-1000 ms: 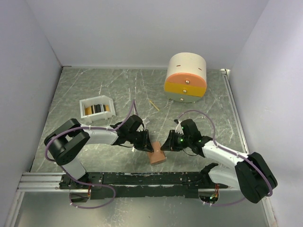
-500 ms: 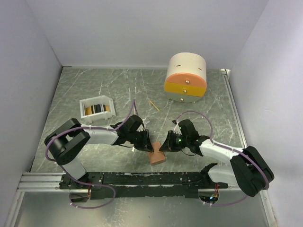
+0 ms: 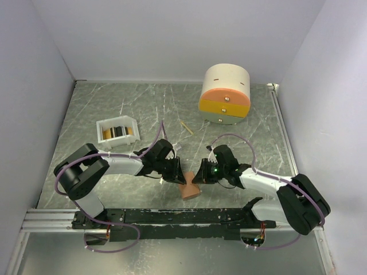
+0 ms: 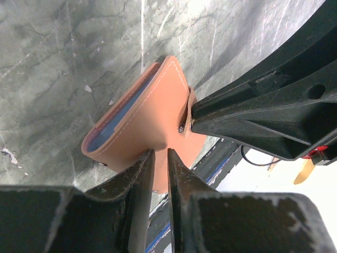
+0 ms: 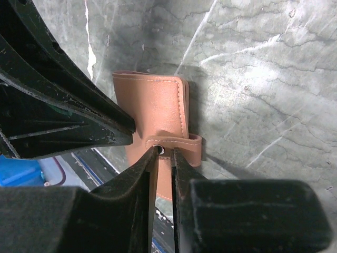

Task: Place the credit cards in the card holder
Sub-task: Close the card holder at the center of the board.

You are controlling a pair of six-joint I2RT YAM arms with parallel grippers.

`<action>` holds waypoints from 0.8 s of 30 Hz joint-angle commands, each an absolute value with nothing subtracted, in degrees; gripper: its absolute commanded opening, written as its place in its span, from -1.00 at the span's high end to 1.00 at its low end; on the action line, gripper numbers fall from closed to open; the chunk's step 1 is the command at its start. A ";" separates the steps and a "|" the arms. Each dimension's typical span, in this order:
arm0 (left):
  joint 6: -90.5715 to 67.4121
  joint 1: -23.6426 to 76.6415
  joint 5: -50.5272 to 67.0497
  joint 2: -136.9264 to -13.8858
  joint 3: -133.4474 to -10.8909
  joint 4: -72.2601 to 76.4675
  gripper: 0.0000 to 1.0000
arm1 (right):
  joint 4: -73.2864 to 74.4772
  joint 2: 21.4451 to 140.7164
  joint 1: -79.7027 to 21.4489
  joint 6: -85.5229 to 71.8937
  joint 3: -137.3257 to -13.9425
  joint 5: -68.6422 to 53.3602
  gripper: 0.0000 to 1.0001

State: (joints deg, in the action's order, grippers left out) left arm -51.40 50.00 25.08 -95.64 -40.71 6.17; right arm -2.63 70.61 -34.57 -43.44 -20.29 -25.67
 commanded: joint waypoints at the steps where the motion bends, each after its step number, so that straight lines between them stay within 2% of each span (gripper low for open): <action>1: -50.19 50.75 22.63 -97.71 -40.08 5.92 0.43 | -2.32 72.05 -36.36 -42.66 -21.70 -24.56 0.70; 24: -49.66 50.72 22.11 -97.83 -40.02 5.36 0.43 | 5.01 72.07 -37.03 -38.85 -27.07 -21.67 0.74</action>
